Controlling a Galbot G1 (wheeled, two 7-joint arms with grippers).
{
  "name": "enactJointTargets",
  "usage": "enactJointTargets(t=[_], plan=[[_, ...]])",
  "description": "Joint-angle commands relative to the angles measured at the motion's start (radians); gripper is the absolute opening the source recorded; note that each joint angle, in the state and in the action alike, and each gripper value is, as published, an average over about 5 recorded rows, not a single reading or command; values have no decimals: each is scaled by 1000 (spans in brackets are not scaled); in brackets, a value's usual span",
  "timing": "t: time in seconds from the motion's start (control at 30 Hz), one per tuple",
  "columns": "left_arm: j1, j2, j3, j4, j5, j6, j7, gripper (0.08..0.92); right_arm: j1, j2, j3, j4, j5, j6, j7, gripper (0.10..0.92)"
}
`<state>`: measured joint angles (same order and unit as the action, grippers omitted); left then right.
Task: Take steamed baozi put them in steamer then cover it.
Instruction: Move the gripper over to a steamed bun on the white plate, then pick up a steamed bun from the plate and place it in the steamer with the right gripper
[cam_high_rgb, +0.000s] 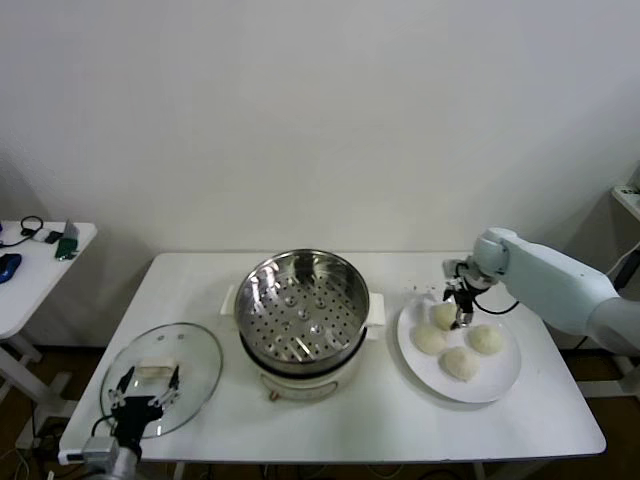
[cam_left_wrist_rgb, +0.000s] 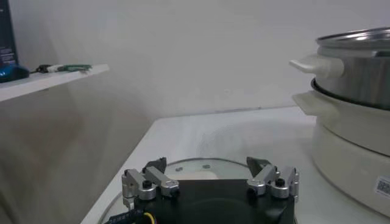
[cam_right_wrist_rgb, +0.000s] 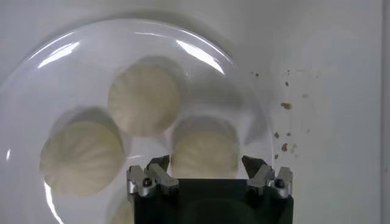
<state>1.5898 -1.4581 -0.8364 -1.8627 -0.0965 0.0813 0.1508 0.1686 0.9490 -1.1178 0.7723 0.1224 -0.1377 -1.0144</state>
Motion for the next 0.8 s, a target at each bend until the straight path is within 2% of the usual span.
enactJointTargets(t=[0.03,0.4,0.6,0.8], plan=[[-1,0,2,1,1,0,0,823,-14,13,15,-27,-7,-1,6,769],[3,-6,10,3,4,-6,-2,823,25,6,-23,-8,3,9,-35,557],[4,-3,7,4,2,-8,-3,823,177,-23,-109,87,14,56,-60,543],[1,-1,7,4,3,-10,-5,823,506,-35,-291,289,39,174,-82,543]])
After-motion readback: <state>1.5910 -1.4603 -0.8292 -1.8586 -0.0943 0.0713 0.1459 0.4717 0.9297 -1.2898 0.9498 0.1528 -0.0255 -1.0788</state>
